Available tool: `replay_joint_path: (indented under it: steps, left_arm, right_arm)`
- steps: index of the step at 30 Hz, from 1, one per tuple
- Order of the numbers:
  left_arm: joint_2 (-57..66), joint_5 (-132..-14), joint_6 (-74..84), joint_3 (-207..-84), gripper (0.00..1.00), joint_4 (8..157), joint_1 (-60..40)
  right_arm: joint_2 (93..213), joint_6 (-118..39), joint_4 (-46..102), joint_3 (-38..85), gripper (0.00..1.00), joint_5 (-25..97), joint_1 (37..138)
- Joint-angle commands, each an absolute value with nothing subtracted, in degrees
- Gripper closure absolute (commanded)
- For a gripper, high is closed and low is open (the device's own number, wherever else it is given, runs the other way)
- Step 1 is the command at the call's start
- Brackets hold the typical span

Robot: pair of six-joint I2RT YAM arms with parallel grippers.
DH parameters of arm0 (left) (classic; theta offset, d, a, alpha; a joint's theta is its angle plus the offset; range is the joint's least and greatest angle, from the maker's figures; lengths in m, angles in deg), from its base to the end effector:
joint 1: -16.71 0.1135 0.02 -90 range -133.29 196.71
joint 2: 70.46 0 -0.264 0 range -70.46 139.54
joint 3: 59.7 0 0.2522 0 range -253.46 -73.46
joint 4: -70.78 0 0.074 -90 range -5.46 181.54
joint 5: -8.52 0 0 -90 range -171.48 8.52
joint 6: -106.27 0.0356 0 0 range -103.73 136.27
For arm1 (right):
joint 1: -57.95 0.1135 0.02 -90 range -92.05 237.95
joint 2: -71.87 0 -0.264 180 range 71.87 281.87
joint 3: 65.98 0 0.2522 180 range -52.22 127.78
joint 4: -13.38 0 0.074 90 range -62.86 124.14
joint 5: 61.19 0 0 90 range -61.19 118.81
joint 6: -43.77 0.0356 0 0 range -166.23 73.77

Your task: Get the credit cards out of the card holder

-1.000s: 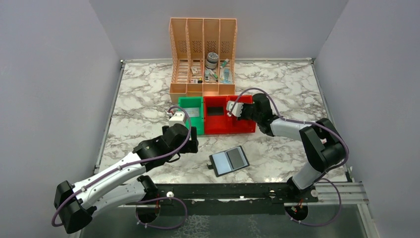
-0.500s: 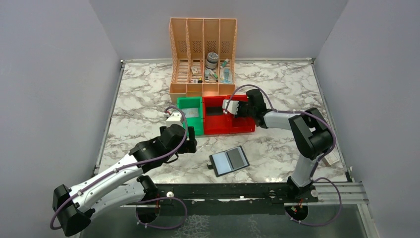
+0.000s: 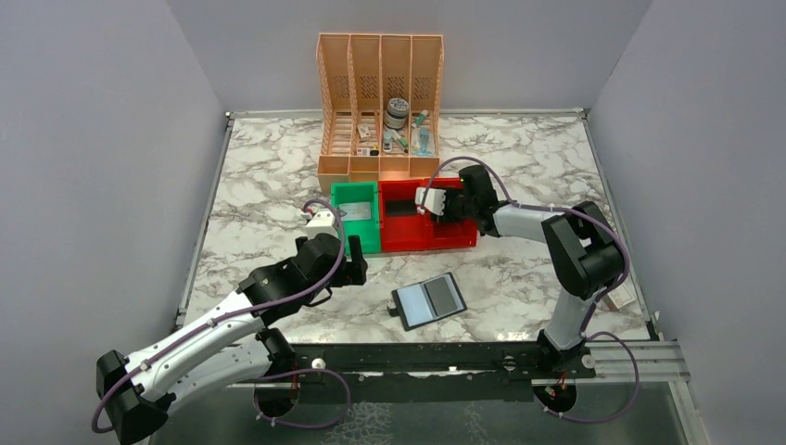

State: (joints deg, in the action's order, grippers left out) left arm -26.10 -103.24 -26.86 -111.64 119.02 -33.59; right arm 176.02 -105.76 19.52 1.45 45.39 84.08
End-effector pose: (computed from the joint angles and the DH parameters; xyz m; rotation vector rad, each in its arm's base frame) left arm 0.1139 -0.1166 0.2616 -0.0576 2.2594 -0.4561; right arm 0.3241 0.1703 0.1452 -1.6538 1.5712 0.0323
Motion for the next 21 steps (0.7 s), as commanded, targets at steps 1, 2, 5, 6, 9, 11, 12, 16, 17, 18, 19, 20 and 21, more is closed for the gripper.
replay_joint_path:
  steps: [1, 2, 5, 6, 9, 11, 12, 16, 17, 18, 19, 20, 21]
  left_arm:
    - [-27.03, -105.08, -27.50, -111.50, 0.13, 119.21, -33.25]
    - [-26.99, -105.05, -27.50, -111.52, 0.13, 119.22, -33.25]
    - [-26.89, -104.51, -27.63, -111.35, 0.13, 119.20, -33.21]
    - [-26.87, -104.35, -27.67, -111.34, 0.13, 119.21, -33.24]
    - [-26.64, -103.51, -27.85, -111.09, 0.13, 119.11, -33.29]
    - [-26.36, -102.80, -27.85, -111.04, 0.13, 119.11, -33.30]
    - [-26.13, -102.45, -27.85, -111.00, 0.13, 119.12, -33.27]
    - [-25.40, -99.11, -27.86, -111.08, 0.13, 117.93, -33.22]
    - [-25.17, -98.12, -27.84, -111.16, 0.13, 117.35, -33.22]
    - [-24.92, -97.11, -27.85, -111.19, 0.13, 116.59, -33.22]
    - [-24.67, -96.06, -27.96, -111.13, 0.13, 115.67, -33.21]
    - [-24.41, -94.88, -28.08, -111.02, 0.13, 114.53, -33.27]
    - [-24.26, -93.67, -28.23, -110.62, 0.13, 112.78, -33.28]
  right_arm:
    - [174.92, -105.51, 22.66, 2.27, 0.57, 46.78, 83.88]
    - [174.73, -105.28, 22.50, 2.27, 0.57, 46.62, 83.86]
    - [173.81, -104.77, 22.37, 2.34, 0.57, 46.52, 83.88]
    - [173.38, -104.58, 22.50, 2.42, 0.57, 46.52, 83.84]
    - [172.11, -104.20, 22.50, 2.23, 0.56, 46.84, 83.89]
    - [170.88, -103.60, 21.56, 1.72, 0.56, 47.08, 83.88]
    - [170.12, -102.94, 20.70, 1.36, 0.56, 47.09, 83.88]
    - [165.62, -97.58, 17.84, -0.33, 0.56, 47.59, 83.88]
    - [163.86, -94.98, 16.86, -0.88, 0.56, 47.49, 83.87]
    - [162.03, -91.75, 15.61, -1.64, 0.56, 47.29, 83.86]
    - [160.00, -87.19, 13.66, -2.82, 0.56, 46.79, 83.82]
    - [157.46, -81.75, 10.44, -4.75, 0.52, 44.88, 83.86]
    - [154.82, -73.59, 5.73, -7.40, 0.51, 42.03, 83.86]
